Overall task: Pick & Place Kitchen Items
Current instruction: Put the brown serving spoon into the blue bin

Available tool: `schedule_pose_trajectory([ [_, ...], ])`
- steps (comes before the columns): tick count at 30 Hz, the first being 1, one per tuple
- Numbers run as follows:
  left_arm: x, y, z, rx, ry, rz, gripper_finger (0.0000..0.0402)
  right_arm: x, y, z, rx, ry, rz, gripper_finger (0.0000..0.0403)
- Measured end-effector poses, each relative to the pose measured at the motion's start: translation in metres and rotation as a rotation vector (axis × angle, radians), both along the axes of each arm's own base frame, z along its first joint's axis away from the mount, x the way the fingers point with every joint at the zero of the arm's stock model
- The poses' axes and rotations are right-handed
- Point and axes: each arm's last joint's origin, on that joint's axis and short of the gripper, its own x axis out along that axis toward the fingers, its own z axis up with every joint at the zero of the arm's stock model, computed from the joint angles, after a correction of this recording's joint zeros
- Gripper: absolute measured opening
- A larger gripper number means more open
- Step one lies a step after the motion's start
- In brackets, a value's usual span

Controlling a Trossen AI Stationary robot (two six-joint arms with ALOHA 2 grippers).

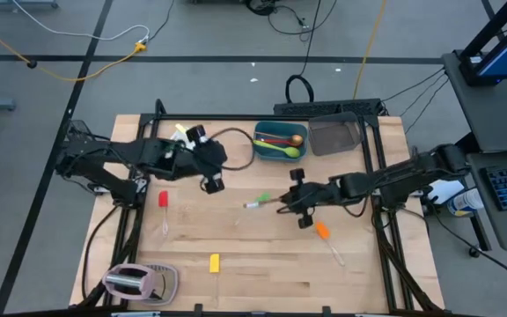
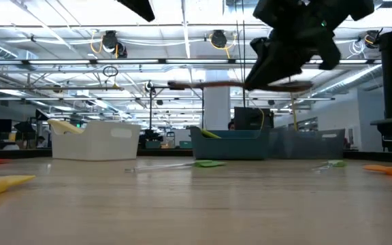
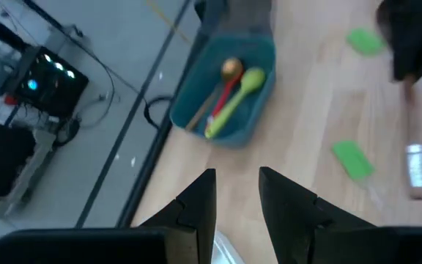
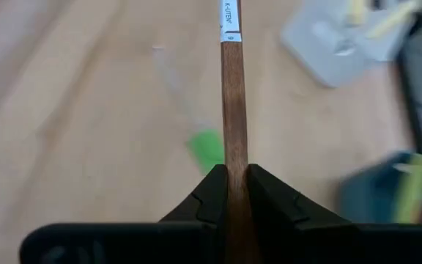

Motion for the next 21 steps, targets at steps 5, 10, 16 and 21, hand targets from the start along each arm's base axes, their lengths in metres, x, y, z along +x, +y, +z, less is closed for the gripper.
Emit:
schedule_pose_trajectory([
  [5, -0.001, 0.011, -0.012, -0.032, -0.150, -0.120, 0.0108, -0.009, -0.015, 0.009, -0.026, 0.009, -0.058, 0.0040],
  [10, 0.012, 0.021, -0.055, -0.072, -0.341, -0.287, 0.0108, -0.010, -0.028, 0.010, -0.031, 0.016, -0.101, 0.0037],
  [16, 0.020, 0.034, -0.107, -0.019, -0.519, -0.276, 0.0108, -0.009, -0.041, 0.010, -0.026, 0.011, -0.154, 0.0040],
  [21, 0.025, 0.042, -0.125, -0.068, -0.507, -0.315, 0.0108, -0.008, -0.049, 0.011, -0.023, -0.004, -0.183, 0.0042],
])
